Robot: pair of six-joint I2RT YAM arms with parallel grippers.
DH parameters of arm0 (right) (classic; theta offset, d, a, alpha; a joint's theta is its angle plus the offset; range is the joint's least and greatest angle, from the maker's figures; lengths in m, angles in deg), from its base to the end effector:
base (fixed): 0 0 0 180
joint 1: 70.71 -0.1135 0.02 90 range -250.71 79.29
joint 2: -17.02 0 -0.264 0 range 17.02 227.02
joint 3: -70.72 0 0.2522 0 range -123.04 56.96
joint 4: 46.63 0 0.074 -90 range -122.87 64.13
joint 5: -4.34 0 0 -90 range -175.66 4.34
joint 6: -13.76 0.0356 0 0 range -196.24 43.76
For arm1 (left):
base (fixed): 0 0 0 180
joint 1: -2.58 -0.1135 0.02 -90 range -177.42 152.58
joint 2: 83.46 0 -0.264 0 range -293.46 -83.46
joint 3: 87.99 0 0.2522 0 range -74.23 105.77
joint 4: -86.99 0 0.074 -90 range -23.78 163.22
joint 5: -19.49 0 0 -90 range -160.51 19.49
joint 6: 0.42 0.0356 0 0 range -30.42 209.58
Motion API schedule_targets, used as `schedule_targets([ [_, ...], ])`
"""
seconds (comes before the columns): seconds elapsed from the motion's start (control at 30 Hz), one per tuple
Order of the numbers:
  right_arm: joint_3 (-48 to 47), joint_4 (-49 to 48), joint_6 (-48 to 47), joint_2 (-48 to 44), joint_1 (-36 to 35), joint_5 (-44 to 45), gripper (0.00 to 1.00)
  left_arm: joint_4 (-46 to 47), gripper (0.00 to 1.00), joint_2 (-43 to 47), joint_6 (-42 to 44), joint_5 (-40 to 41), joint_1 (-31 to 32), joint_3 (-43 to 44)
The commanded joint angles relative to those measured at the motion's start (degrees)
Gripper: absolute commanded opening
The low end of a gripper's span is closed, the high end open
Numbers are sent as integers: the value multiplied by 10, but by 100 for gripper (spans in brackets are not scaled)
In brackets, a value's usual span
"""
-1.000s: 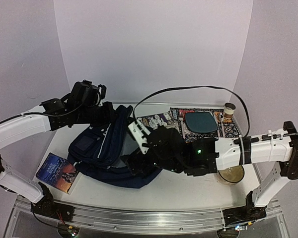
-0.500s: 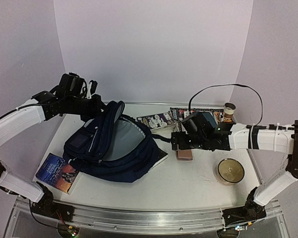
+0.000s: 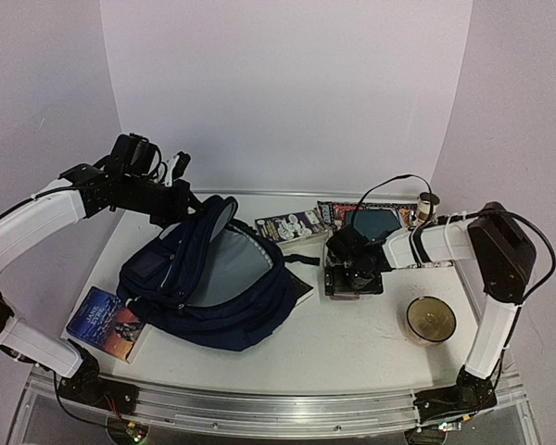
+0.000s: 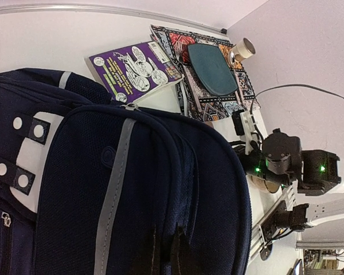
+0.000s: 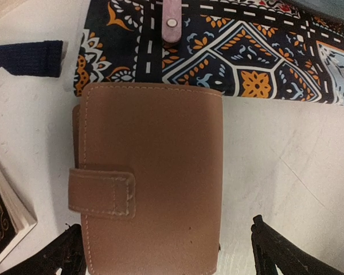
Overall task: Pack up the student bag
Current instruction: Pick up the card case from the center of the board, then place the card case in the second largest pocket of the bag.
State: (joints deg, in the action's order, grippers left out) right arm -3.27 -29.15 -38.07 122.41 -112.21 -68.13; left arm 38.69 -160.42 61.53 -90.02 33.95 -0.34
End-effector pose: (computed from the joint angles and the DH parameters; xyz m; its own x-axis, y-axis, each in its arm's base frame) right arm 0.2890 0.2413 0.1553 -0.7424 0.1300 -0.6573 -0.0314 0.9731 0.2280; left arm 0.2444 -0.1629 0.3518 -0.7968 -0.0333 -0.6033 0.3874 0.7381 -0.5524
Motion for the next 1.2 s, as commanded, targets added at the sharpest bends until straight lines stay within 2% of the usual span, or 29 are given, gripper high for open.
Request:
schedule_targets([
  [0.0,-36,34,-5,46,12,-12,98,23,0,15,20,-31,-6,37],
  [0.27,-48,30,-43,90,13,-40,97,18,0,20,23,-28,-6,35],
  [0.53,3,29,-58,15,13,-39,73,18,0,26,24,-28,-6,23],
  [0.87,12,56,-118,-111,7,-49,70,18,0,15,38,-40,-6,19],
  [1.17,-96,84,-213,-168,-74,-63,69,19,0,0,42,-74,-6,26],
])
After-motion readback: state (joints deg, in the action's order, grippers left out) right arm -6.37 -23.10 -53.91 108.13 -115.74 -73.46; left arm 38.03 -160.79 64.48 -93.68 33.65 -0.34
